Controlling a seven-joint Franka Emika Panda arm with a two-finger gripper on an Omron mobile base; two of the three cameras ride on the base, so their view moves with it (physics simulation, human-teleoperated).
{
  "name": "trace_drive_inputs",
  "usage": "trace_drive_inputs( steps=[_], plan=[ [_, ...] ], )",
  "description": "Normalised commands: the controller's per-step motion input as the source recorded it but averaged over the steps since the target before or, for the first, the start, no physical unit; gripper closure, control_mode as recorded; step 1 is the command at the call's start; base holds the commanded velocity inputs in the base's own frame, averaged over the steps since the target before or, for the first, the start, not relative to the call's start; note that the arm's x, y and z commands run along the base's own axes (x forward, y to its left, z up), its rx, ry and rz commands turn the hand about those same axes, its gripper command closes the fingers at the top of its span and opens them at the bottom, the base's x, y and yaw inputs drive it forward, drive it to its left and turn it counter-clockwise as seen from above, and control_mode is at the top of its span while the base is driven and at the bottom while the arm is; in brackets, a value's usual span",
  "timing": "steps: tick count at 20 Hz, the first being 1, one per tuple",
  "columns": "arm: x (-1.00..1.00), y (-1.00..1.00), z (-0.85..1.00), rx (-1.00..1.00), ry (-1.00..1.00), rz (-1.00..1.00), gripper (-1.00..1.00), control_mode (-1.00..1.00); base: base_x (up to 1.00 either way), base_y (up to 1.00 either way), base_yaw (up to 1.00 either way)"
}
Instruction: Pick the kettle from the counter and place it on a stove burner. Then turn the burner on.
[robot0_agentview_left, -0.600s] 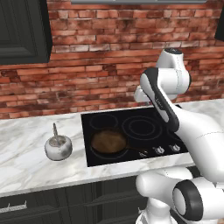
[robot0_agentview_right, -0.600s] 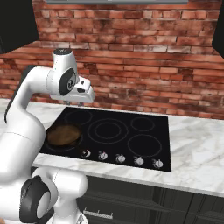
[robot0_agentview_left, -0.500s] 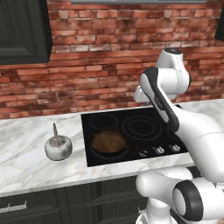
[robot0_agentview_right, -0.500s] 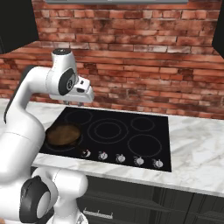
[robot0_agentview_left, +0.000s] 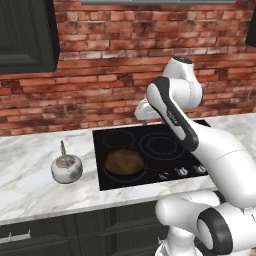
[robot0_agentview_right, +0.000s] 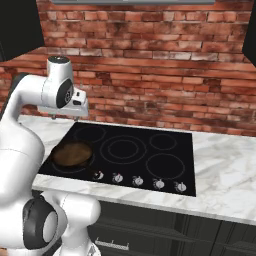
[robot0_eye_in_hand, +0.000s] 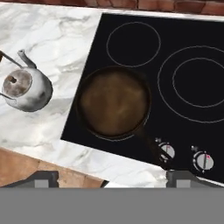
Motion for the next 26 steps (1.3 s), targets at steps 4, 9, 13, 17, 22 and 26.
trace_drive_inputs(
  steps=[4,9,13,17,22,26],
  plan=[
    [0.0,0.99,-0.16,0.0,0.03,0.16,-1.0,-1.0,0.0,0.0,0.0],
    [0.0,1.0,-0.11,0.0,0.06,0.14,-1.0,-1.0,0.0,0.0,0.0],
    [0.0,1.0,-0.24,0.0,0.13,0.09,-1.0,-1.0,0.0,0.0,0.0],
    [0.0,1.0,-0.28,0.0,0.13,0.06,-1.0,-1.0,0.0,0.0,0.0],
    [0.05,0.99,-0.27,0.0,0.16,0.04,-1.0,-1.0,0.0,0.0,0.0],
    [0.19,0.79,-0.23,-0.05,0.16,0.01,-1.0,-1.0,0.0,0.0,0.0]
  ],
)
